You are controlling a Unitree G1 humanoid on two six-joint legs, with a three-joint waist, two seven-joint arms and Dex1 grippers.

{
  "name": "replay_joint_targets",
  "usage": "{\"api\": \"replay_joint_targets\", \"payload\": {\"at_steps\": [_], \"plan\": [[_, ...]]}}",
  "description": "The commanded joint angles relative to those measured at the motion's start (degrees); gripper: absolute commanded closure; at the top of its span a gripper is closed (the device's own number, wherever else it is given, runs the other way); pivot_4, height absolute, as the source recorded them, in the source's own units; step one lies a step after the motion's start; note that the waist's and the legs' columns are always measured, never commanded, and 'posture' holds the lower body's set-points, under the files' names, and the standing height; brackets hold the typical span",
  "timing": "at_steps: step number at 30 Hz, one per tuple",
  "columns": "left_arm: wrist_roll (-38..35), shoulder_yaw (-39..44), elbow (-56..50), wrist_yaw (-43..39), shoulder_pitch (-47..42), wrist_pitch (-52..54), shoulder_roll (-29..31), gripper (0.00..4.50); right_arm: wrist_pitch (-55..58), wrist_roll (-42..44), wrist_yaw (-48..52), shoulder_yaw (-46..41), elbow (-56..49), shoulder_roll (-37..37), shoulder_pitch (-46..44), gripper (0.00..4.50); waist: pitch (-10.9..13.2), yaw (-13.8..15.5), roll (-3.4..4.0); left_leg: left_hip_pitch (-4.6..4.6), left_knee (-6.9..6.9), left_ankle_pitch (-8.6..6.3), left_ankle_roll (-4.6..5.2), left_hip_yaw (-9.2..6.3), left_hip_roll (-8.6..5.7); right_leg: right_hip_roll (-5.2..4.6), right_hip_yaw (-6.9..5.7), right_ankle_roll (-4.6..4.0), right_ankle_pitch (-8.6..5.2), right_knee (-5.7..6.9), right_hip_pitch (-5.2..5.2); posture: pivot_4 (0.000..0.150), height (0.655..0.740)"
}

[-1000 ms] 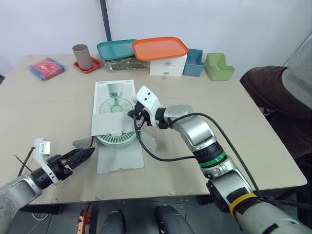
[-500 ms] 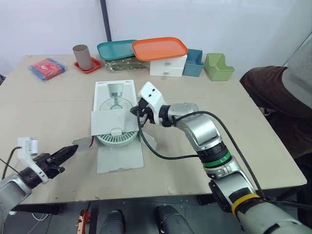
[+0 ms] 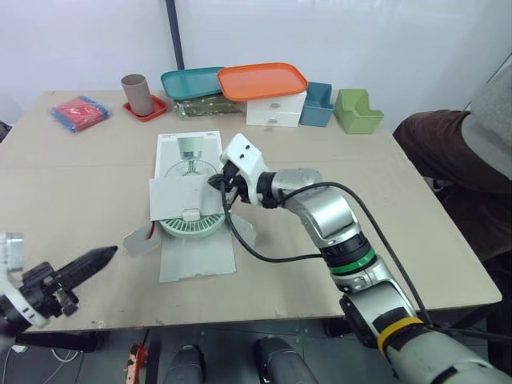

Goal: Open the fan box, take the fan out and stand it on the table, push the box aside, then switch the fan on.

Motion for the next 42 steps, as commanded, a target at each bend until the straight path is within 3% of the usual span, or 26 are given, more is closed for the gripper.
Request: {"api": "replay_joint_targets", "payload": {"at_steps": [1,4,8,17,42], "plan": [[4.86,-5.7,-1.48,0.72,-1.76,-1.54,0.38,4.47,-0.97,0.52,0.15,-0.52,-0.75,0.01,-0.87,4.5,0.02,0.05,0.03,0.01,0.01,0.0,0.0,0.0,-0.03,-0.02,0.01,0.01,0.0,0.0,0.02,0.15,0.74],[12.9,-11.53,1.7,4.18,-6.21,-4.43,-0.7,4.47,-0.83,0.49,0.16,-0.53,-0.92,-0.23,-0.69,4.5,0.01,0.1,0.01,0.06,0.05,0.05,0.0,-0.02,-0.04,0.02,0.02,0.01,0.02,0.02,0.08,0.15,0.74],[18.26,-15.16,6.96,8.06,-12.99,-7.23,-3.16,4.47,-0.46,0.38,0.18,-0.72,-1.37,-1.14,-0.27,4.5,0.01,0.01,0.02,0.06,0.15,0.06,0.0,0.06,0.05,0.08,0.06,0.03,0.15,0.03,0.07,0.15,0.74],[21.01,-19.95,13.9,11.31,-23.81,-7.87,-7.93,4.47,1.26,0.4,-0.81,-1.29,-3.46,-3.54,1.08,4.5,-0.03,0.26,-0.09,-0.04,0.29,0.06,0.0,0.0,0.02,0.12,0.12,-0.02,0.26,0.09,0.08,0.15,0.74],[24.07,-21.98,13.19,6.4,-21.3,-6.76,-8.43,4.47,1.94,0.84,-1.24,-1.04,-3.87,-3.73,1.16,4.5,-0.03,0.71,-0.09,-0.03,0.4,0.06,0.01,-0.03,0.03,0.16,0.12,0.08,0.28,0.14,0.11,0.15,0.74]]}}
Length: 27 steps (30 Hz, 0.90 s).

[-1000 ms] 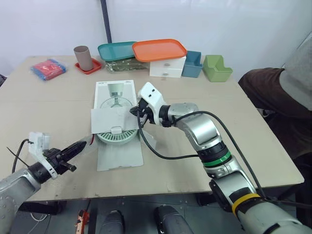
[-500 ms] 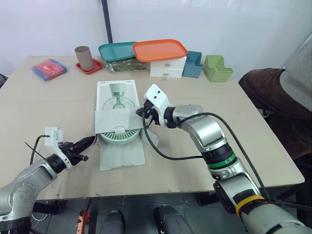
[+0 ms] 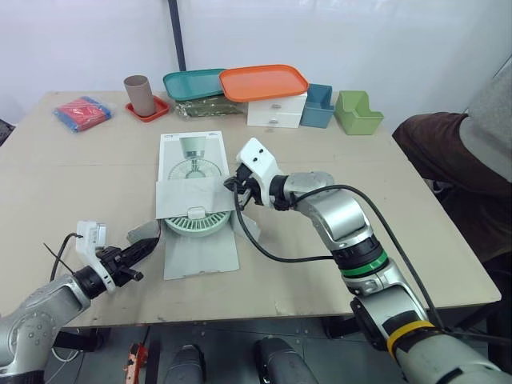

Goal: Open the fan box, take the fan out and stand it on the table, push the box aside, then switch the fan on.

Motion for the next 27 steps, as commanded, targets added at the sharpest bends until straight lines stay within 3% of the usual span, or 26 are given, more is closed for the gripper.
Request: {"api": "replay_joint_targets", "payload": {"at_steps": [1,27], "plan": [[0.14,-0.14,-1.75,0.31,-1.45,-0.55,-0.24,4.47,-0.6,0.8,0.14,-0.86,-1.87,0.29,-0.86,4.5,0.0,0.0,0.0,0.0,0.01,0.0,0.0,0.0,0.0,0.0,0.0,0.01,0.0,0.0,0.0,0.15,0.74],[9.18,-3.7,12.0,-2.56,-17.19,-4.09,-0.4,4.47,-0.26,0.8,-0.7,-0.9,-2.8,0.57,-0.14,4.5,0.0,0.57,0.0,-0.01,0.08,0.07,0.06,-0.01,-0.03,0.02,0.02,0.1,0.11,0.02,0.04,0.15,0.74]]}}
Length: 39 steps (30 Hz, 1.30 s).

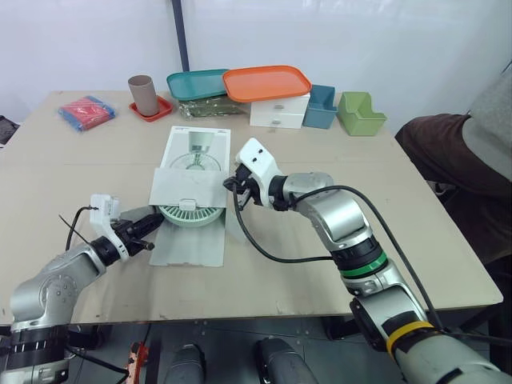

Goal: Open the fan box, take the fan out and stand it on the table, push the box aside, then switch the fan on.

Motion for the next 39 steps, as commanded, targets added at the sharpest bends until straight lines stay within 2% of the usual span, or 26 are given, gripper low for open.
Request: {"api": "replay_joint_targets", "payload": {"at_steps": [1,7,13,23,28,33,34,35,36,39], "plan": [[0.28,0.84,-0.46,-1.37,-1.16,-1.28,1.02,4.47,-0.24,0.73,-0.23,-0.89,-2.53,0.24,-0.28,4.5,0.0,0.0,0.0,0.0,0.0,0.0,0.0,0.0,0.0,0.0,0.0,0.0,0.0,0.0,0.0,0.15,0.74],[-0.2,2.43,-3.41,-2.96,3.08,-0.34,2.2,4.47,0.34,0.86,-0.47,-0.88,-3.23,0.29,0.28,4.5,0.0,-0.13,0.0,-0.01,-0.03,0.0,0.0,-0.01,0.01,0.0,0.01,-0.07,0.03,0.0,-0.02,0.15,0.74],[-4.88,7.08,-10.23,-3.96,11.23,2.26,2.78,4.47,-0.2,1.1,-1.64,-0.63,-1.46,2.54,-0.27,4.5,0.0,-0.3,0.0,-0.01,-0.04,0.0,0.0,0.0,0.04,0.0,0.0,-0.11,0.04,0.02,-0.05,0.15,0.74],[-16.05,9.08,-25.03,1.35,20.75,7.46,-0.22,4.47,-2.24,0.48,-1.01,0.05,1.29,3.37,-0.63,4.5,0.0,-0.16,0.0,0.01,0.04,0.01,0.0,0.06,0.05,-0.03,0.0,0.02,0.0,0.02,-0.02,0.15,0.74],[-19.13,9.0,-25.83,6.07,22.09,7.53,-2.92,4.47,-2.56,0.31,-1.0,0.54,1.44,3.67,-0.23,4.5,0.0,-0.15,0.01,0.03,0.03,0.01,0.0,0.04,0.07,0.01,-0.01,0.0,-0.01,0.03,-0.03,0.15,0.74],[-22.11,8.76,-24.11,12.12,19.71,6.6,-7.1,4.47,-2.78,0.11,-1.01,0.63,1.65,3.8,-0.38,4.5,0.0,-0.04,0.0,0.04,0.1,0.01,0.01,0.04,0.06,0.0,0.0,0.02,0.02,0.03,0.02,0.15,0.74],[-22.53,8.61,-23.68,13.63,19.03,6.41,-7.99,4.08,-2.8,0.07,-1.0,0.6,1.67,3.78,-0.42,4.5,0.0,-0.03,0.0,0.04,0.11,0.01,0.01,0.03,0.05,0.01,0.0,0.03,0.02,0.03,0.02,0.15,0.74],[-22.8,8.49,-23.4,14.69,18.55,6.26,-8.62,3.97,-2.81,0.04,-1.0,0.58,1.67,3.76,-0.45,4.5,0.0,-0.01,0.0,0.05,0.11,0.02,0.01,0.03,0.05,0.01,0.0,0.03,0.02,0.03,0.03,0.15,0.74],[-25.06,8.54,-23.16,16.01,17.96,6.24,-10.06,3.66,-2.84,0.04,-0.97,0.52,1.67,3.73,-0.49,4.5,0.0,0.0,0.0,0.06,0.11,0.02,0.02,0.03,0.04,0.01,0.0,0.03,0.03,0.03,0.04,0.15,0.74],[-30.24,7.14,-23.55,19.92,17.28,6.28,-14.25,2.59,-2.83,-0.13,-0.94,0.37,1.56,3.54,-0.51,4.5,0.0,0.0,0.0,0.05,0.13,0.02,0.02,0.04,0.04,0.0,0.03,0.06,0.05,0.02,0.06,0.15,0.74]]}}
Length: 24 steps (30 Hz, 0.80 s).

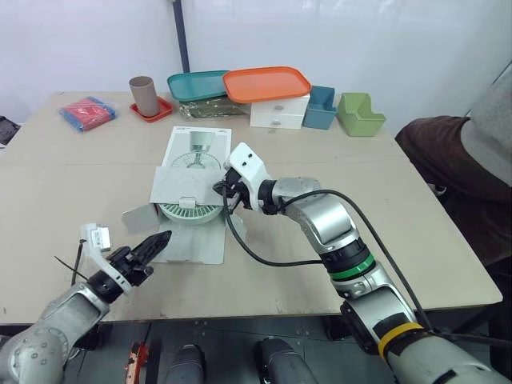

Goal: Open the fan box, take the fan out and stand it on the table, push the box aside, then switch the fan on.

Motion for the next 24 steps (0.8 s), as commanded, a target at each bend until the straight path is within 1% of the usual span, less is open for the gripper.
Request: {"api": "replay_joint_targets", "payload": {"at_steps": [1,4,6,8,13,18,24], "plan": [[-5.98,-1.08,-1.25,4.56,-0.57,-0.69,-3.74,2.34,-0.91,0.03,0.12,-0.24,-1.25,-0.18,-0.79,4.5,0.0,0.02,0.0,0.0,0.0,0.0,0.0,0.01,-0.01,-0.01,0.02,0.0,0.0,0.0,0.0,0.15,0.74],[-11.04,-0.91,0.52,8.11,-0.09,-0.01,-5.29,1.31,-0.77,0.01,0.14,-0.27,-1.49,-0.31,-0.68,4.5,-0.01,-0.01,-0.01,0.0,0.0,0.0,0.0,-0.02,-0.03,0.0,0.03,0.01,0.0,0.0,0.02,0.15,0.74],[-12.36,-0.72,1.31,9.43,-0.07,-0.58,-5.38,1.31,-0.67,-0.06,0.07,-0.27,-1.54,-0.39,-0.65,4.5,-0.01,-0.01,-0.01,0.0,0.0,0.0,0.0,-0.05,0.0,0.05,0.03,0.01,0.0,0.01,0.02,0.15,0.74],[-15.32,-0.59,2.94,11.6,-0.66,-0.79,-5.78,1.31,-0.79,-0.13,0.11,-0.18,-1.5,-0.5,-0.66,4.5,-0.01,-0.01,-0.01,0.02,0.0,0.01,0.02,-0.06,0.0,0.07,0.03,0.0,0.01,0.01,0.02,0.15,0.74],[-19.02,-1.4,6.03,14.58,-2.3,-2.18,-7.38,1.31,-0.72,-0.08,0.08,-0.25,-1.54,-0.59,-0.82,4.5,-0.01,0.03,-0.01,0.02,0.09,0.02,0.04,-0.05,-0.03,0.06,0.07,0.08,0.06,-0.01,0.09,0.15,0.74],[-20.29,-2.48,9.9,14.97,-5.12,-3.2,-8.89,1.31,-0.39,-0.14,0.1,-0.13,-1.97,-0.84,-0.76,4.5,-0.01,0.05,-0.01,0.03,0.11,0.02,0.04,-0.05,-0.05,0.07,0.1,0.1,0.07,-0.01,0.09,0.15,0.74],[-21.13,-3.29,12.73,17.35,-8.24,-4.55,-11.19,1.31,-0.24,-0.19,0.21,-0.17,-2.32,-1.4,-0.72,4.5,-0.01,0.08,-0.01,0.03,0.11,0.03,0.04,-0.05,-0.06,0.08,0.13,0.12,0.08,-0.02,0.11,0.15,0.74]]}}
